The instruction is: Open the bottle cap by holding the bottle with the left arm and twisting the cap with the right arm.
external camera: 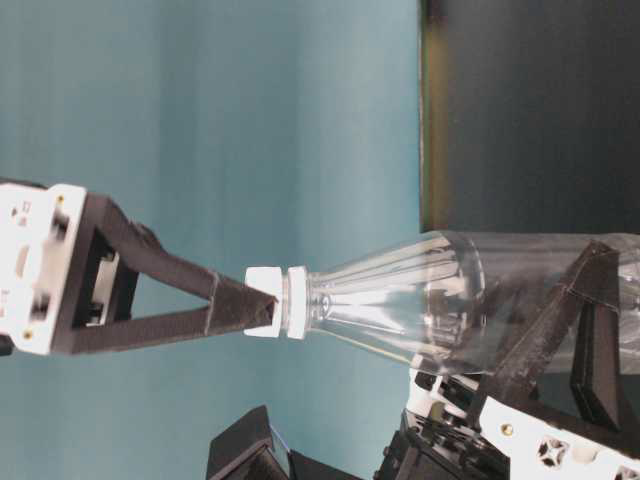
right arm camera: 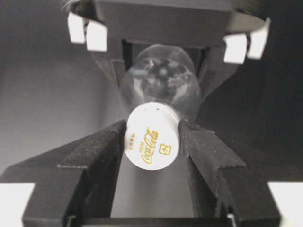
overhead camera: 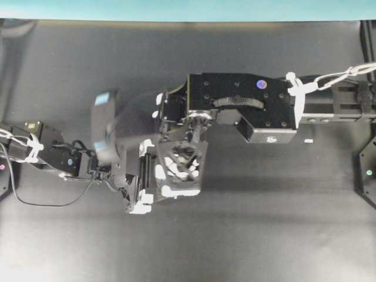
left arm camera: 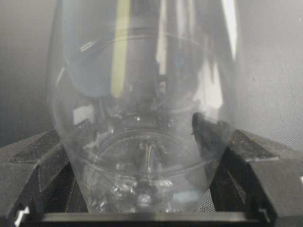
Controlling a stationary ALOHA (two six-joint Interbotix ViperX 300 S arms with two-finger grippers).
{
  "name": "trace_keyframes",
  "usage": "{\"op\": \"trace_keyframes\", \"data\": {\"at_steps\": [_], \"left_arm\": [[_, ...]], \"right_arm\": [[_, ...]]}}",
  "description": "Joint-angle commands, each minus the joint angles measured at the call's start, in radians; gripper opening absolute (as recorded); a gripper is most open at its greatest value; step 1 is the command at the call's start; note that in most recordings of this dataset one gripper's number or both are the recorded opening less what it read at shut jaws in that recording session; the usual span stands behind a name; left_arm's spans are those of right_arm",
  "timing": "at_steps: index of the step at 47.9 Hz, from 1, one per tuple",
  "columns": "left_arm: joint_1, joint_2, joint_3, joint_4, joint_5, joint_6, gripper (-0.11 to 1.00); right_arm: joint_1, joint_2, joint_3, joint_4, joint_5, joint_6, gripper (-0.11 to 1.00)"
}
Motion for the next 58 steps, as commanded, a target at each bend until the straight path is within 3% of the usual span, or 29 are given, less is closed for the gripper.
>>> {"op": "trace_keyframes", "data": {"at_steps": [1,5,9,34,41,44,58], "left_arm": [[-0.006,-0.003,-0.008,0.002,0.002,-0.003,0.81],[-0.006,-0.005,-0.008,0.002,0.003,-0.005,0.81],[-0.006,-0.003,-0.008,0.003,0.003,-0.005,0.81],[-0.008,-0.003,-0.008,0.003,0.005,-0.005,0.81],[-0.008,-0.003,-0.009,0.003,0.021,-0.005,0.81],[-0.008,-0.003,-0.009,0.003,0.032,-0.005,0.81],[-0.008,-0.005,-0.011,0.003,0.057,-0.005,0.81]], "right_arm": [[0.029,-0.006,-0.003,0.002,0.003,-0.095,0.36],[0.035,-0.006,0.000,-0.002,0.003,-0.166,0.36],[0.035,-0.008,0.000,-0.005,0.003,-0.193,0.36],[0.035,-0.026,-0.005,-0.006,0.009,-0.181,0.37],[0.035,-0.040,0.002,-0.008,0.012,-0.133,0.75],[0.035,-0.051,0.000,-0.006,0.015,-0.121,0.84],[0.017,-0.161,0.041,-0.017,0.057,-0.051,0.83]]}}
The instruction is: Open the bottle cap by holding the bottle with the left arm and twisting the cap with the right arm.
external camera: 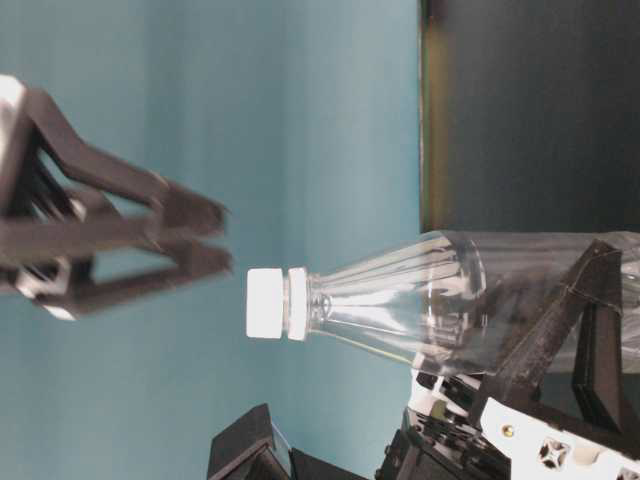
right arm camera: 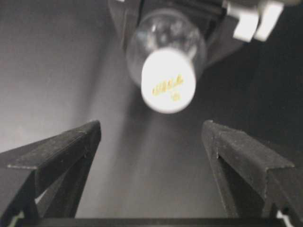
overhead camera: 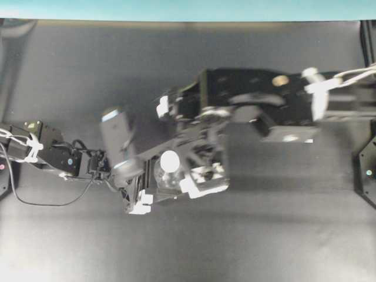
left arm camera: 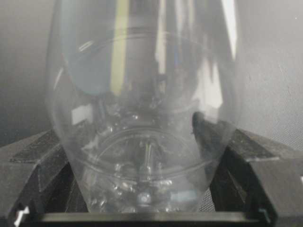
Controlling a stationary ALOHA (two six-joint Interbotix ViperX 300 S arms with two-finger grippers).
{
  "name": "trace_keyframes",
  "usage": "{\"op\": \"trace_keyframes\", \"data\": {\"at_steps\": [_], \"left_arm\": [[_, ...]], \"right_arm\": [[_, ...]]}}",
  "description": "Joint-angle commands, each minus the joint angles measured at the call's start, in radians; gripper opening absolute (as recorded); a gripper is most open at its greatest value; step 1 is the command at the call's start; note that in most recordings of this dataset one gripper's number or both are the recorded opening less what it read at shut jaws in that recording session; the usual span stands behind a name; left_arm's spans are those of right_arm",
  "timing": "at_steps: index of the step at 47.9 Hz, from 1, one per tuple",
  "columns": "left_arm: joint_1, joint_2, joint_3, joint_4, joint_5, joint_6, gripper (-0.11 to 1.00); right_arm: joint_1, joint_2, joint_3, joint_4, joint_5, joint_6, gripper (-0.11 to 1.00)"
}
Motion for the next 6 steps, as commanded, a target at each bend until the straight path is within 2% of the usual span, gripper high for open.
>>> {"op": "trace_keyframes", "data": {"at_steps": [1,6], "left_arm": [[-0.008,0.000,-0.006,0.005,0.008,-0.002,0.81],[-0.008,0.000,-0.005,0.005,0.008,-0.002,0.81]], "right_arm": [[0.009,-0.071,0.011,-0.008,0.006,0.032,0.83],[-0.002,-0.135,0.057,-0.009,-0.009,0.058,0.83]]}}
